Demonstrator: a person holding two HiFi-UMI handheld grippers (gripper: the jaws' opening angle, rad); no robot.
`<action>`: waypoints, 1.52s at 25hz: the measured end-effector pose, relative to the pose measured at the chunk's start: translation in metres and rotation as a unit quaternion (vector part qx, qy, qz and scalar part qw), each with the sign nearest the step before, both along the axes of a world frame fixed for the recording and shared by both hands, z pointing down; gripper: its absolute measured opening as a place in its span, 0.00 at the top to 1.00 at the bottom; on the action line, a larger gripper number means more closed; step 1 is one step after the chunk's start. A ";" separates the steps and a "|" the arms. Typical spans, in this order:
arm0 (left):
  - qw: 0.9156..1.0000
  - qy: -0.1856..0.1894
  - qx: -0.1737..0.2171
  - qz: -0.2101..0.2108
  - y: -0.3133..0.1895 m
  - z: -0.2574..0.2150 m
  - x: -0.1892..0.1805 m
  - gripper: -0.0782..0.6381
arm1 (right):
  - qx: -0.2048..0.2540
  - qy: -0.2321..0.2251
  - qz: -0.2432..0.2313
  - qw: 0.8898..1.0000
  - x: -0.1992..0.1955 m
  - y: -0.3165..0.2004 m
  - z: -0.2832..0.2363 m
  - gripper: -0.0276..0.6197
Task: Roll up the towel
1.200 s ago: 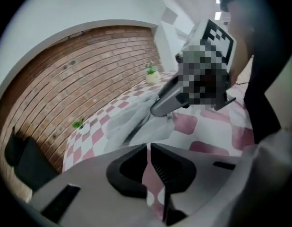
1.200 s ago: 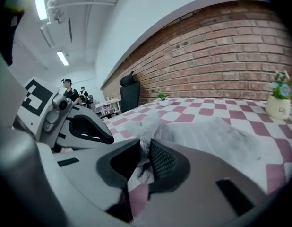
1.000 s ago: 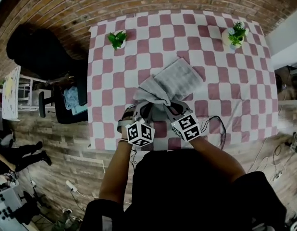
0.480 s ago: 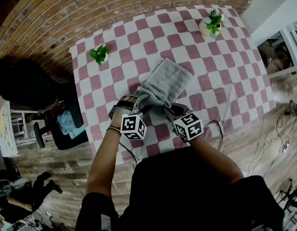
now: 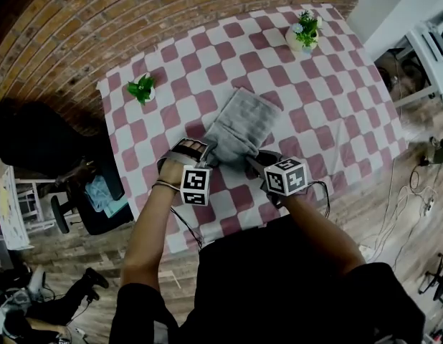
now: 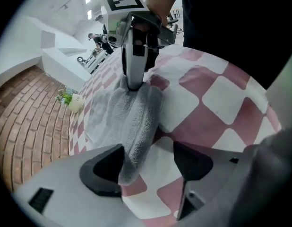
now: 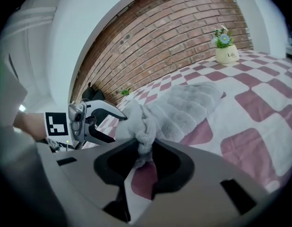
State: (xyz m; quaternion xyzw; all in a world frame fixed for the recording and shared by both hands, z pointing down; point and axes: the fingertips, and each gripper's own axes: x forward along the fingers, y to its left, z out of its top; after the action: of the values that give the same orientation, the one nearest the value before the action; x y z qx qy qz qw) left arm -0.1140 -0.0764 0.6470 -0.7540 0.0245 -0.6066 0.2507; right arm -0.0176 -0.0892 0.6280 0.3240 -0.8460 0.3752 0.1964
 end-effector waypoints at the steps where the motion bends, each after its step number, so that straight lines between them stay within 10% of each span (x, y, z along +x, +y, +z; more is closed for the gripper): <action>1: 1.000 -0.007 -0.002 0.007 -0.002 0.000 0.002 0.41 | -0.010 -0.007 0.009 1.000 0.001 -0.001 0.001 0.79; 4: 1.000 -0.019 0.000 0.017 -0.011 0.000 0.005 0.55 | 0.009 0.003 0.038 0.999 0.012 -0.005 -0.005 0.65; 6: 1.000 -0.021 0.001 0.017 -0.017 -0.001 0.006 0.59 | 0.119 0.080 0.021 0.990 0.018 -0.005 -0.022 0.57; 9: 1.000 -0.025 0.008 0.017 -0.023 -0.001 0.007 0.65 | 0.328 0.192 -0.084 0.921 -0.002 0.020 -0.060 0.55; 11: 0.999 -0.028 0.008 0.017 -0.023 0.001 0.007 0.66 | 0.378 0.200 -0.176 0.887 -0.033 0.047 -0.062 0.55; 15: 1.000 -0.023 0.005 0.007 -0.023 0.005 0.009 0.69 | 0.341 0.241 -0.265 0.869 -0.066 0.060 -0.022 0.55; 26: 0.999 -0.020 -0.034 -0.033 -0.002 0.000 0.009 0.77 | 0.273 0.327 -0.294 0.855 -0.049 0.044 0.022 0.70; 30: 0.996 -0.016 -0.063 -0.057 0.031 -0.001 0.011 0.78 | 0.261 0.309 -0.336 0.851 -0.042 0.066 0.021 0.76; 35: 0.990 -0.008 -0.115 -0.079 0.091 -0.006 0.017 0.78 | 0.265 0.242 -0.462 0.811 -0.029 0.122 0.013 0.76; 38: 0.980 0.010 -0.172 -0.100 0.128 -0.011 0.026 0.77 | 0.226 0.181 -0.517 0.806 -0.018 0.153 0.006 0.76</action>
State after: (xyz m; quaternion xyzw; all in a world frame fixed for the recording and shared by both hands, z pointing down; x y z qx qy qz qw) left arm -0.0883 0.0516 0.6356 -0.7853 -0.0023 -0.6166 0.0553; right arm -0.0354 0.0638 0.6338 -0.0638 -0.8984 -0.0493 0.4317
